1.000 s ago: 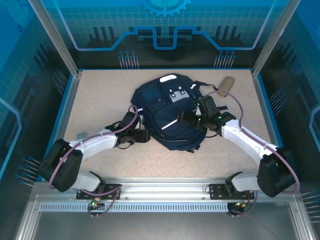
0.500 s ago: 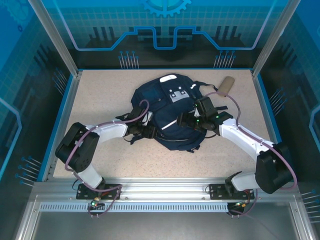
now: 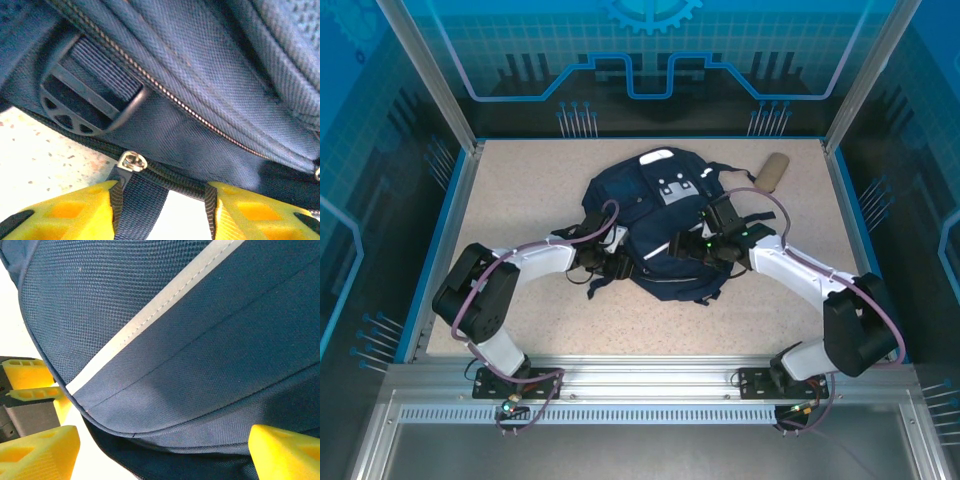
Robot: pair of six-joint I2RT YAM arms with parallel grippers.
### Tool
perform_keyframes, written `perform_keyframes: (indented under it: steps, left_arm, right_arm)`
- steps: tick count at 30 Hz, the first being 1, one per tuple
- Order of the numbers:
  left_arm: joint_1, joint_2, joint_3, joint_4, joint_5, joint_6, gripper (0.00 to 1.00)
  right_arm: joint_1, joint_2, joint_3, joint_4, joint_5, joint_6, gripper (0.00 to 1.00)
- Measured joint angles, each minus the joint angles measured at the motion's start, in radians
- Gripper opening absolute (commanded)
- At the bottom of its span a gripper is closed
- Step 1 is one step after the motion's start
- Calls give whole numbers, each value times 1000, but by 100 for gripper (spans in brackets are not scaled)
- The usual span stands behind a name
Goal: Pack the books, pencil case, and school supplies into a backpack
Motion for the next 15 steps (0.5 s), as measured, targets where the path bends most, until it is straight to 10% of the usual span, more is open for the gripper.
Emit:
perform_keyframes:
  steps: [11, 15]
  left_arm:
    - [-1, -92, -60, -20, 56, -15, 34]
    - [-1, -94, -61, -21, -29, -37, 45]
  right_arm:
    - [8, 18, 2, 0, 2, 11, 88]
    - [9, 21, 3, 0, 4, 11, 88]
